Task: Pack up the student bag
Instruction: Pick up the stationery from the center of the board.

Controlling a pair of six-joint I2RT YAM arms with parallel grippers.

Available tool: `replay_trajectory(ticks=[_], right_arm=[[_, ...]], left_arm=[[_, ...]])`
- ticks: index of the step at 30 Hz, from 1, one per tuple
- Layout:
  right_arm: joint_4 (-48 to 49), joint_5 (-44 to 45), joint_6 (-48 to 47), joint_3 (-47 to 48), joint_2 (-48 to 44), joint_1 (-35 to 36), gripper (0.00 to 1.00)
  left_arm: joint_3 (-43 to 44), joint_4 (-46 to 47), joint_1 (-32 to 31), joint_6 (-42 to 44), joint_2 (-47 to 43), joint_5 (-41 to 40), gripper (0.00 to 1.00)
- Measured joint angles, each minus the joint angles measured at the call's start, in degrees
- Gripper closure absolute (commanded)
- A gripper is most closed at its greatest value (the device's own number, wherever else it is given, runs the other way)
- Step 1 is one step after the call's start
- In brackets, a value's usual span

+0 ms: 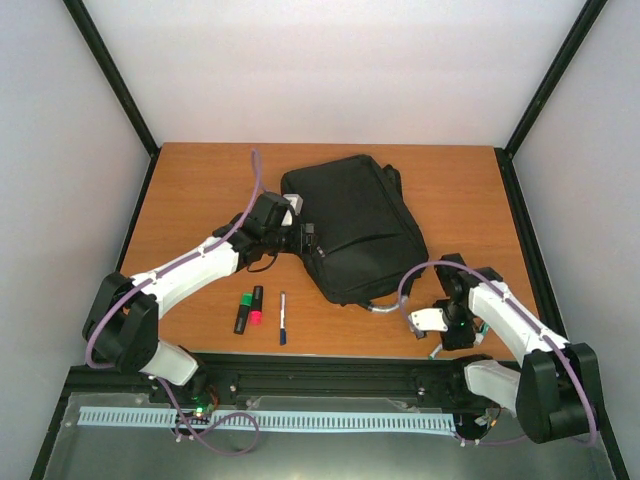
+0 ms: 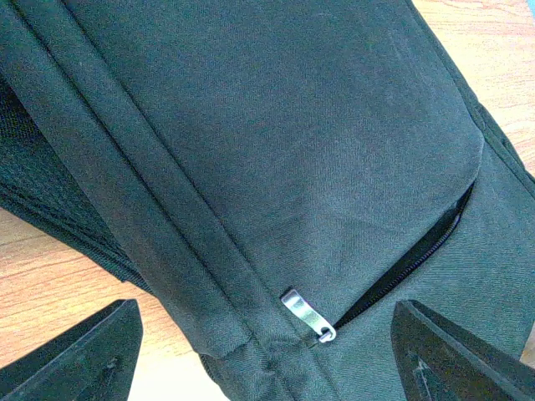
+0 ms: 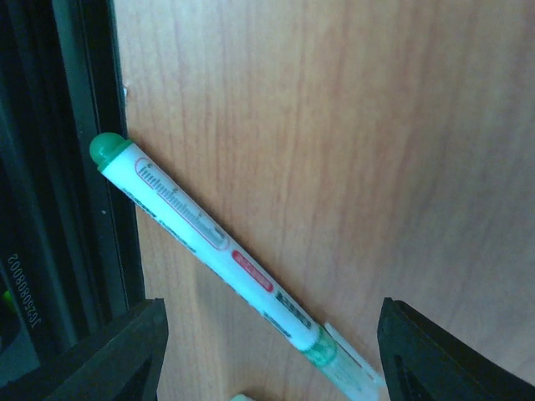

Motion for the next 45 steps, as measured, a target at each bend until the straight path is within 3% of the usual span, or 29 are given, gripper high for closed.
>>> replay_trajectory(ticks=[18,31,37,45], right_arm=[[9.5,1.8,5.6,-2.5,4.0,3.3,0.52],[11.5,-0.1,10.5,0.4,8.4,4.5,0.91],[9.3,-3.4,12.2,4.2,8.4,4.8,0.97],[1.9,-9.9,14.3,14.8,8.2,5.2,0.97]], left_arm=[[-0.9,0.0,0.0,0.1,-0.5,-0.4,0.16],[-2.0,0.0,0.0,0.1,-1.1,-0.8,0.16],[-2.0,-0.1,0.0,0.5,-1.2,-1.2,0.16],[-1.3,-1.2,0.0,1.6,-1.1,-1.9,0.16]])
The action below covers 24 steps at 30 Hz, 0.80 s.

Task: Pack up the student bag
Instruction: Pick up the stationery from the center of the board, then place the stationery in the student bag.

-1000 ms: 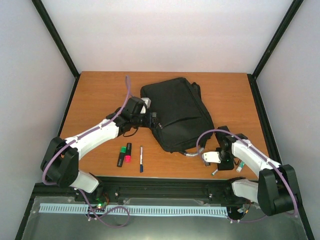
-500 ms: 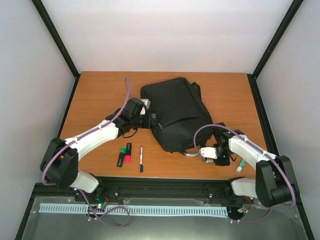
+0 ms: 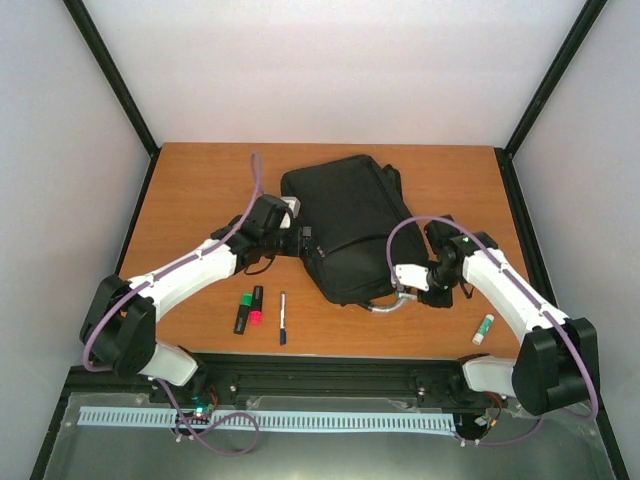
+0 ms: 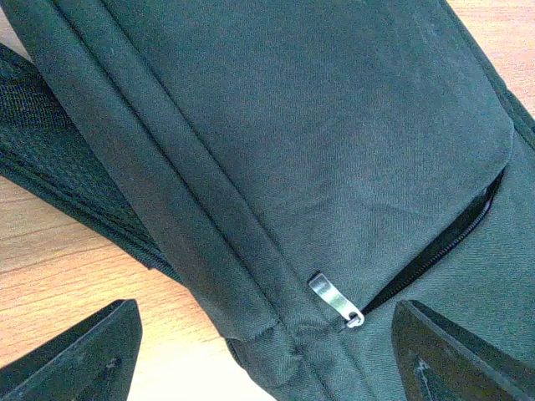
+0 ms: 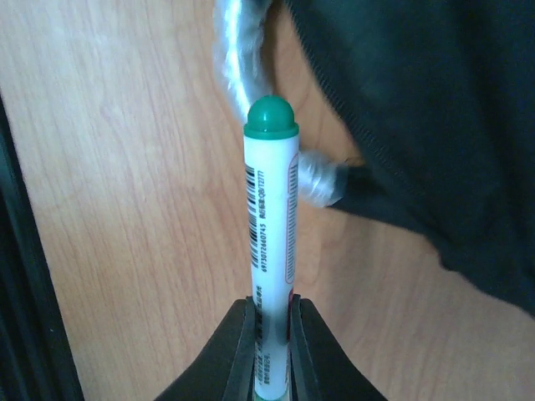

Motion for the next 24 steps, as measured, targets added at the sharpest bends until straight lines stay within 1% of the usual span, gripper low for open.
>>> replay_trajectory(ticks=[4,8,15,24], right_arm=[[-3.4,-4.0,1.7,5.7,0.0,0.1,0.97],[-5.2,-8.0,5.9,10.7,1.7,0.2,0.97],[-4.2,-12.5,16.9,17.2,11.8,0.2,0.97],[-0.6,-12.8,31.4,23.3,22.6,0.2,0.97]], left_arm=[[0.4,-0.2,0.0,0.0,0.0,-0.4,0.17],[0.4,-0.3,0.0,-0.1,0.0,-0.6,0.17],[0.7,-0.3,0.0,-0.3,0.0,-0.6,0.17],[0.7,0.0,0.0,-1.3,0.2,0.2,0.18]])
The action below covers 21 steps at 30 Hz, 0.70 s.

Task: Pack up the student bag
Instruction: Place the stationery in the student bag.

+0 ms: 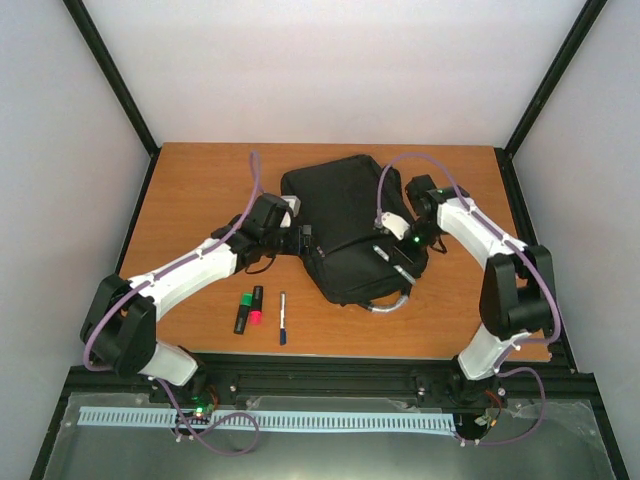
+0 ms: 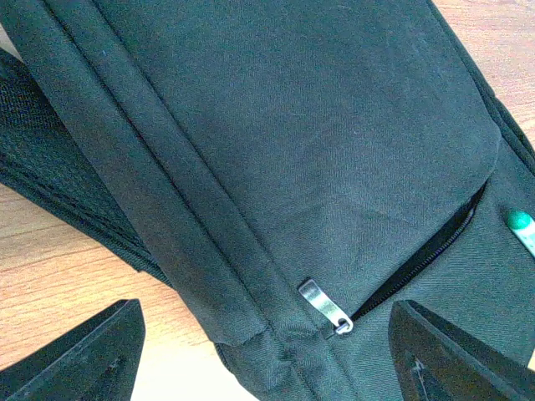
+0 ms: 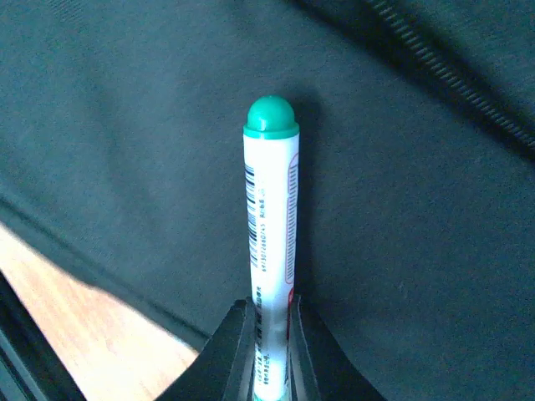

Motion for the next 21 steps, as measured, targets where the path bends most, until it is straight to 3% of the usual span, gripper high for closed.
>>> replay_trajectory(ticks=[14,21], right_arm=[[-0.3,0.4,14.8,16.5,16.0,0.0,0.97],[-0.6,-0.1,18.5,19.8,18.9,0.0,0.69]], left_arm=[[-1.8,1.9,0.0,-1.9,0.9,1.9,0.19],[-2.1,2.7,0.0,-2.0,0.9,2.0,0.19]])
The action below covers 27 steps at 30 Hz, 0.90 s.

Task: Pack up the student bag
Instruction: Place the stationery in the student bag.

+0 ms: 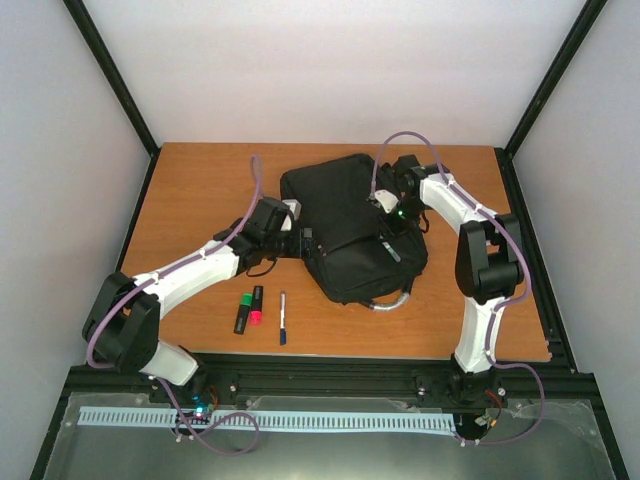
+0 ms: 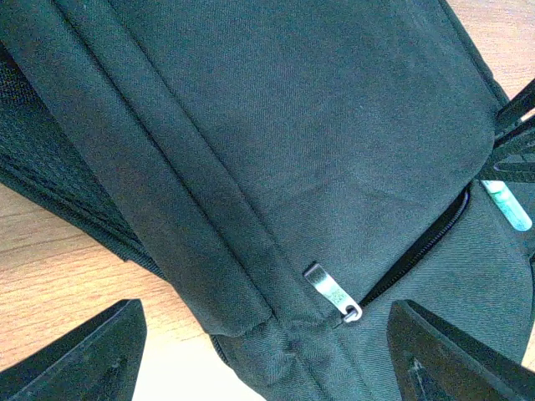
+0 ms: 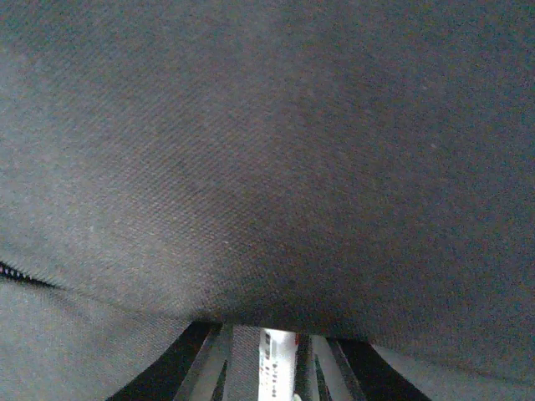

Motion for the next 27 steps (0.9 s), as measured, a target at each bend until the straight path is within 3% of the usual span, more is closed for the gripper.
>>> replay_trajectory(ticks=[4,12,18,24,27], right_arm=[[1.2,0.5,0.0,-2.4,-2.0,0.0,0.62],[4.3,4.4,-1.9,-12.5,-12.2,0.0,0.63],[7.6,4.9,-2.5,-18.5,-13.4,0.0,0.78],[10.2,4.6,-1.5,-20.9,-13.4,0.0,0.93],[10.7,3.8,-0.9,-21.0,-13.4,-0.2,0.96]], left_arm=[[-0.2,0.1,0.0,0.0,0.0,0.0,0.19],[-0.3,1.6,-0.1,2.6,0.0,0.1,0.24],[0.0,3.1,-2.7,8.7,0.0,-0.9,0.21],[5.0,4.1,-8.8,15.4,3.3,-8.2,0.28],[5.5,6.5,-10.8,19.2,5.6,-11.9,0.3]])
